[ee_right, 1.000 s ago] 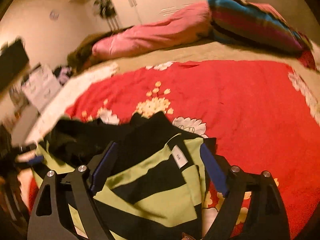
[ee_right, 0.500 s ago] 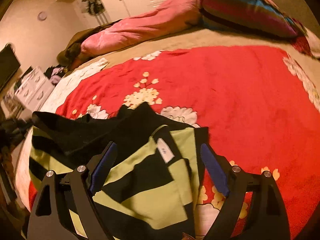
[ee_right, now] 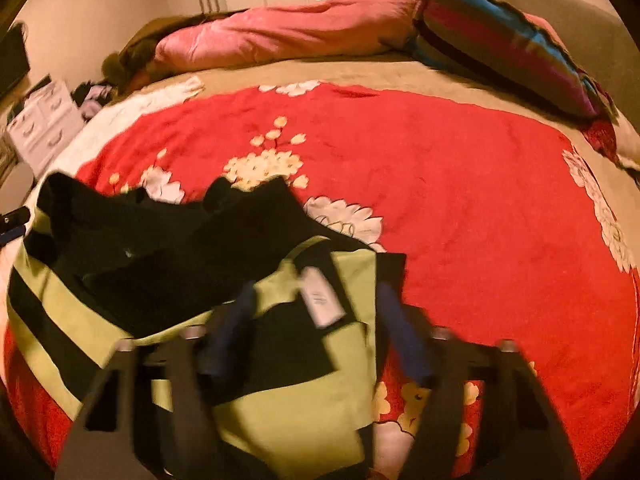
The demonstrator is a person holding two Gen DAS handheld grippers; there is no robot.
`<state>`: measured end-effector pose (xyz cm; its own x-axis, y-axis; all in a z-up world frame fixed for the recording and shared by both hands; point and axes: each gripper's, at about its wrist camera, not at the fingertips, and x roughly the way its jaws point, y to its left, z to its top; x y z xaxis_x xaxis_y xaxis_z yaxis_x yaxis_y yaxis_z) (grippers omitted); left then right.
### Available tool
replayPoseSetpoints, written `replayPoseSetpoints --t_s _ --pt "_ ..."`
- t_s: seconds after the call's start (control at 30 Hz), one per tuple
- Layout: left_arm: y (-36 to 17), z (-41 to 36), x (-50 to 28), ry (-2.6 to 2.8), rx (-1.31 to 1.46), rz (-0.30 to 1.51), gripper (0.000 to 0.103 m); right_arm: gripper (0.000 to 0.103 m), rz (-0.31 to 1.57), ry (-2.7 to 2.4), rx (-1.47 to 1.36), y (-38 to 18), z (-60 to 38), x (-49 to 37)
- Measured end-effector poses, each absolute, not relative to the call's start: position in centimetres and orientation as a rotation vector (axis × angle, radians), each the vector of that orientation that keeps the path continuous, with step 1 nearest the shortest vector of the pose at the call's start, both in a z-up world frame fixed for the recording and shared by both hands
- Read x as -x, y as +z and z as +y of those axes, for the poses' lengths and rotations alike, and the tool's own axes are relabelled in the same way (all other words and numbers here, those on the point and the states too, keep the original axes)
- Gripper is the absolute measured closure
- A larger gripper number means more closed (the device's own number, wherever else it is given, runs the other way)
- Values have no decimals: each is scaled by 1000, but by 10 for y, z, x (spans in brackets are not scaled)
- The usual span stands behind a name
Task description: Fold small clothes
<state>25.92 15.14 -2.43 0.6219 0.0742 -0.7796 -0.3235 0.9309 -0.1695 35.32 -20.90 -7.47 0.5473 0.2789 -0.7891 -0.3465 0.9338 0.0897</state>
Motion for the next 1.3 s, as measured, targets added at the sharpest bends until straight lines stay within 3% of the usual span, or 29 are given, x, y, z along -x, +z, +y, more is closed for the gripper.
replayPoseSetpoints --t_s 0.07,0.17,0.2,0.23,0.3,0.33,0.53,0.77,0.8,0.83,0.87,1.03,1.13,1.17,1.2,1.23,1.3 --pt "-30 144 -266 243 183 886 38 93 925 392 48 -75 -210 -354" --pt "-38 136 -277 205 77 908 39 95 943 477 -238 -70 -235 -363" --pt "-39 136 -281 189 80 913 50 95 943 493 -362 -70 -248 -367" --pt "-41 139 -286 159 107 916 71 95 939 491 -459 -72 -262 -370" --pt "-43 149 -292 126 198 923 96 95 948 444 -627 -85 -288 -375" --pt "-46 160 -295 116 284 924 100 95 970 411 -694 -96 -297 -377" --pt "-78 218 -289 104 750 921 100 84 1047 342 -706 -117 -299 -380" --pt "-72 210 -274 56 736 880 97 60 886 290 -373 -68 -275 -367" --pt "-68 206 -273 35 724 862 83 59 857 314 -329 -61 -269 -364" --pt "-64 202 -274 23 705 849 61 59 832 351 -288 -55 -259 -361" --pt "-60 199 -275 16 679 843 55 59 819 379 -261 -53 -252 -360" --pt "-51 179 -293 22 505 886 44 53 822 570 -83 -53 -200 -345" --pt "-61 176 -308 28 487 932 46 45 851 612 16 -61 -173 -338" --pt "-63 176 -311 32 482 940 54 43 860 604 36 -66 -168 -335" --pt "-65 174 -314 37 469 951 82 42 871 596 45 -71 -166 -335" --pt "-66 172 -318 30 461 967 90 42 879 585 45 -74 -166 -336" --pt "-64 181 -315 -27 565 951 92 42 885 575 21 -79 -171 -337"
